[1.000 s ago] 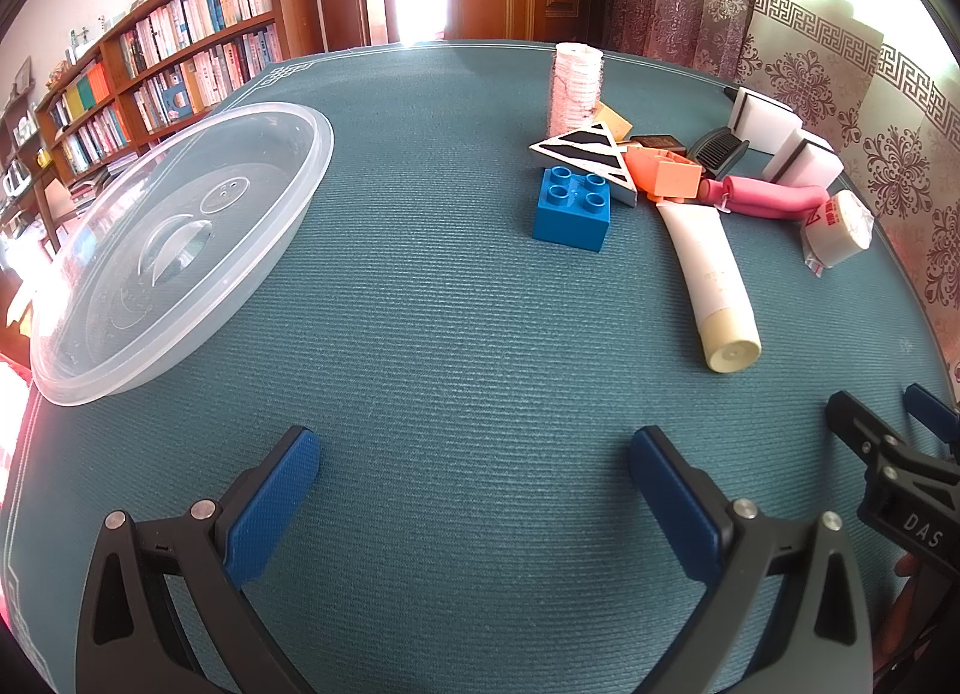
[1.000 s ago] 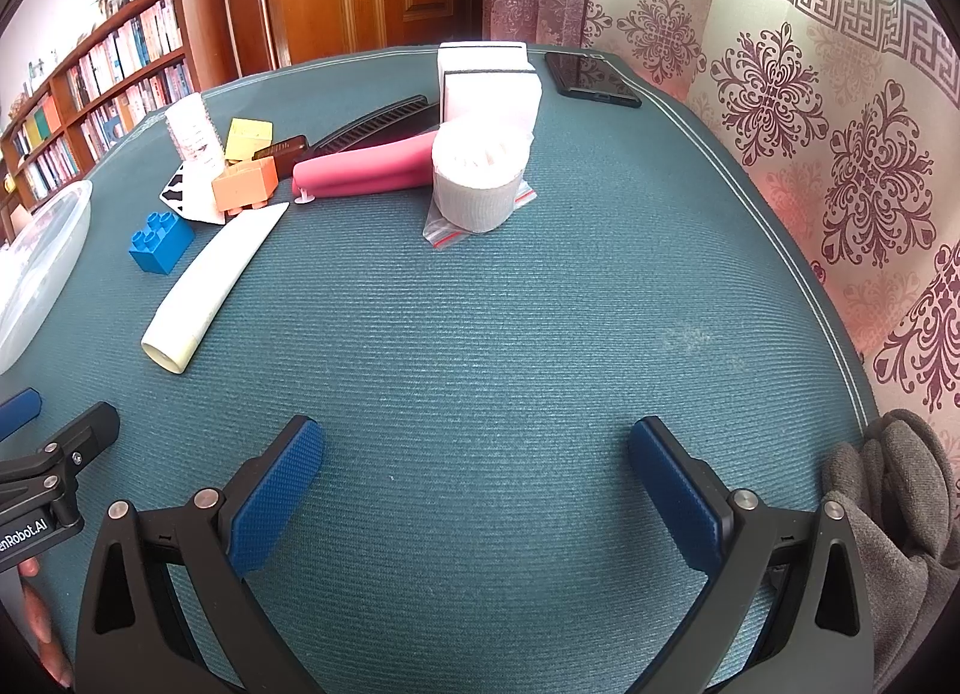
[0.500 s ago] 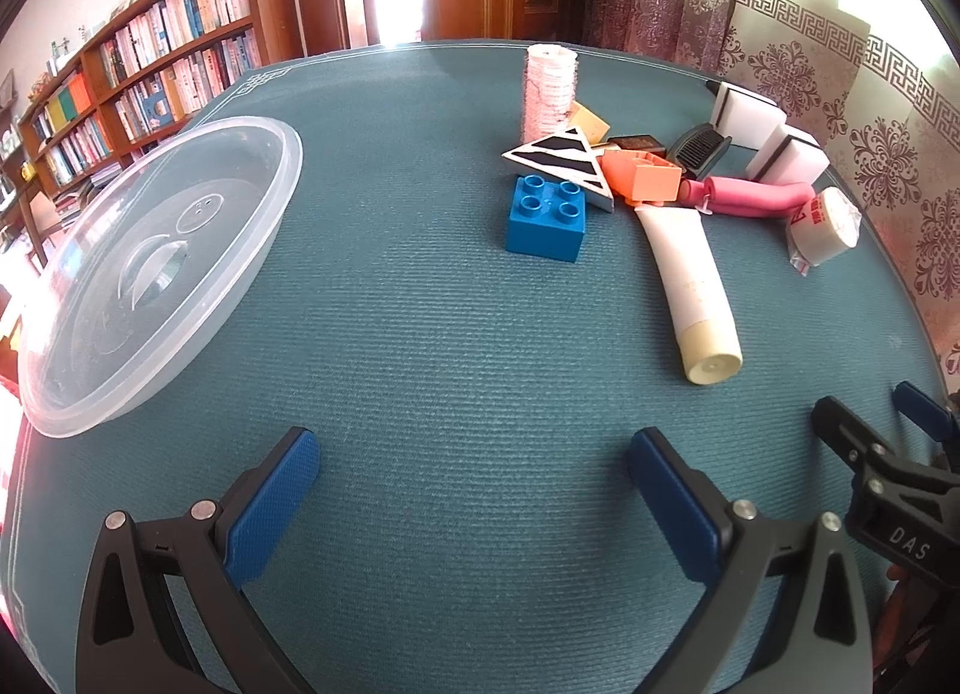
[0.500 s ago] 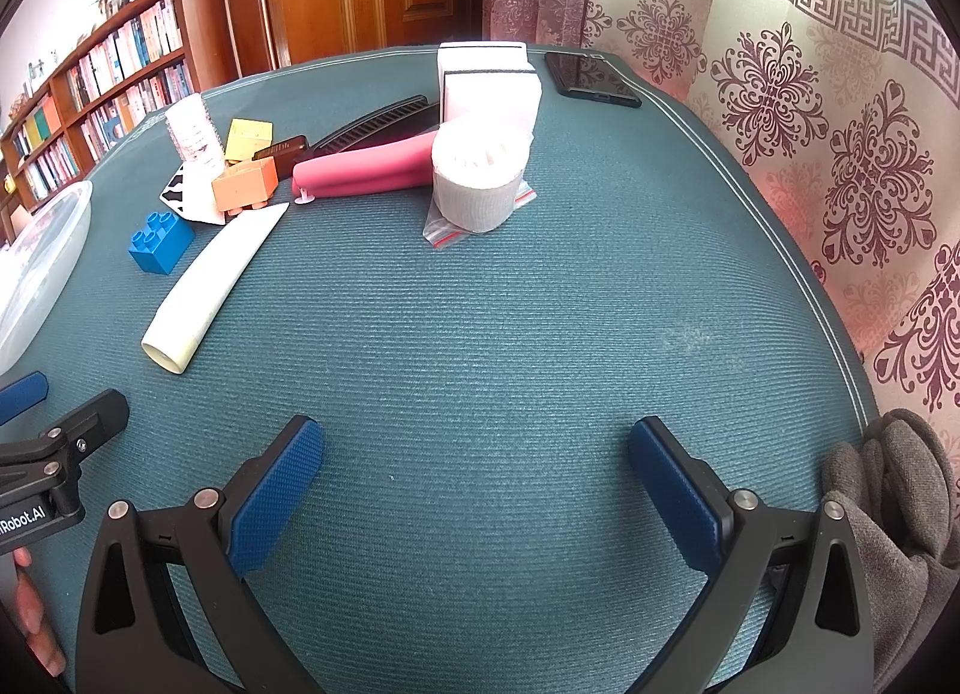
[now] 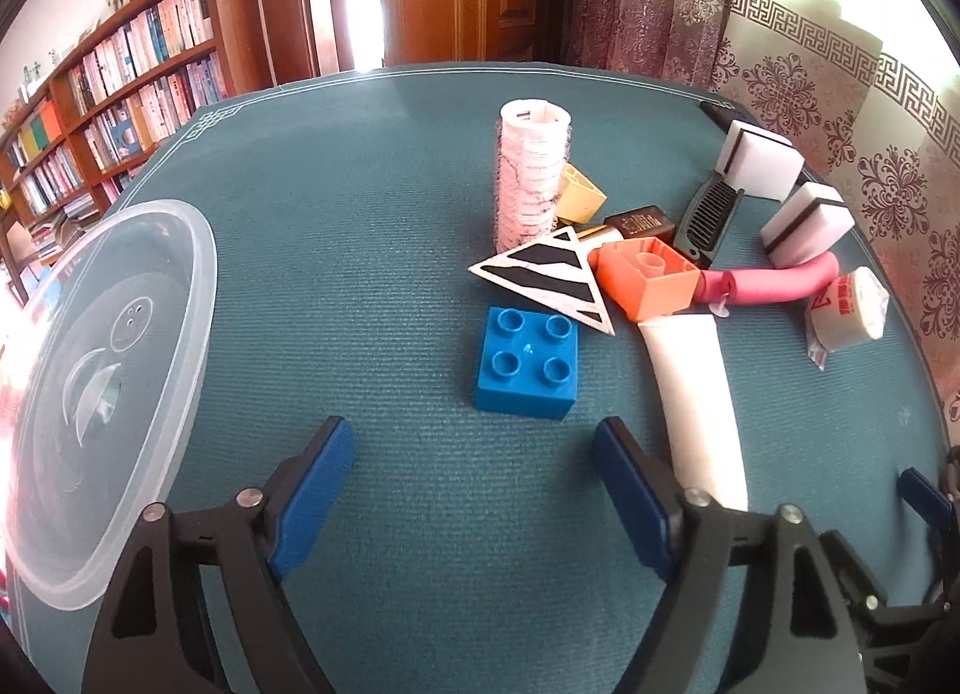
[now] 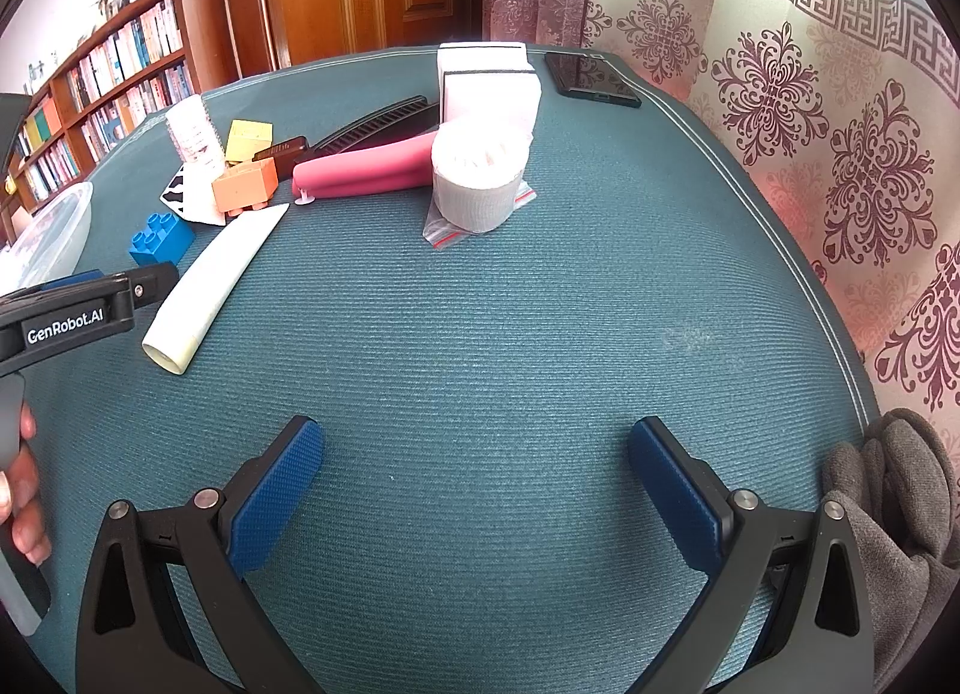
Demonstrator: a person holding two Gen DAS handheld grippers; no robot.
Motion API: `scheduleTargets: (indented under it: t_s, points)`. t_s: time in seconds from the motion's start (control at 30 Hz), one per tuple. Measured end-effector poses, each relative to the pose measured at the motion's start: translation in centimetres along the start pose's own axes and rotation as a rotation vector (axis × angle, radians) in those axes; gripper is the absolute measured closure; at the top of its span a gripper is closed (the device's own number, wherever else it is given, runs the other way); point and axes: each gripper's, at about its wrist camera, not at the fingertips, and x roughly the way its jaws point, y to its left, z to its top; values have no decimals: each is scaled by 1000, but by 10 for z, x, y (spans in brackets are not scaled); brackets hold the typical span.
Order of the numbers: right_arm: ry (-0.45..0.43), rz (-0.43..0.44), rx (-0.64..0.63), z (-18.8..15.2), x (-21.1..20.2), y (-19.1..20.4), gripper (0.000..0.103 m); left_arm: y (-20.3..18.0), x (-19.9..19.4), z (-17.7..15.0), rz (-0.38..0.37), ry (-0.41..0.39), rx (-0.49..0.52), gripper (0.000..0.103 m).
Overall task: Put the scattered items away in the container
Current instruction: 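Grasp the blue Lego brick with the left tool, then carry the blue brick into the clear bowl and release it while the right tool grasps the white cream tube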
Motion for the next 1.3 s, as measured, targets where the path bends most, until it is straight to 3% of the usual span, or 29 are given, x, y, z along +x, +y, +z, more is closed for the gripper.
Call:
scheduleTargets:
  t_s: [0.33,0.5,0.67,0.87,0.97,1.07,1.3]
  points:
    - [0,0,0,0,0,0,0,0,7,20,-45,-22,22,45]
    - [0,0,0,0,0,0,0,0,7,20,-47,-44,31,68]
    - [0,0,0,0,0,0,0,-1,0,13,-62,-67,45,68]
    - [-1,-3,0,2,0,1,0,7,-11,11,-138,-78,7,68]
    - [-7,-3,0,4,-4,6,11,15,-20,11,-155,-101,-12,68]
    - [-11,55,36,10,-9,16,19,20,-28,11,-172,-127,-23,68]
    - [-47,145,40,33,-16,56,27,22,-47,10,-208,-181,-25,68]
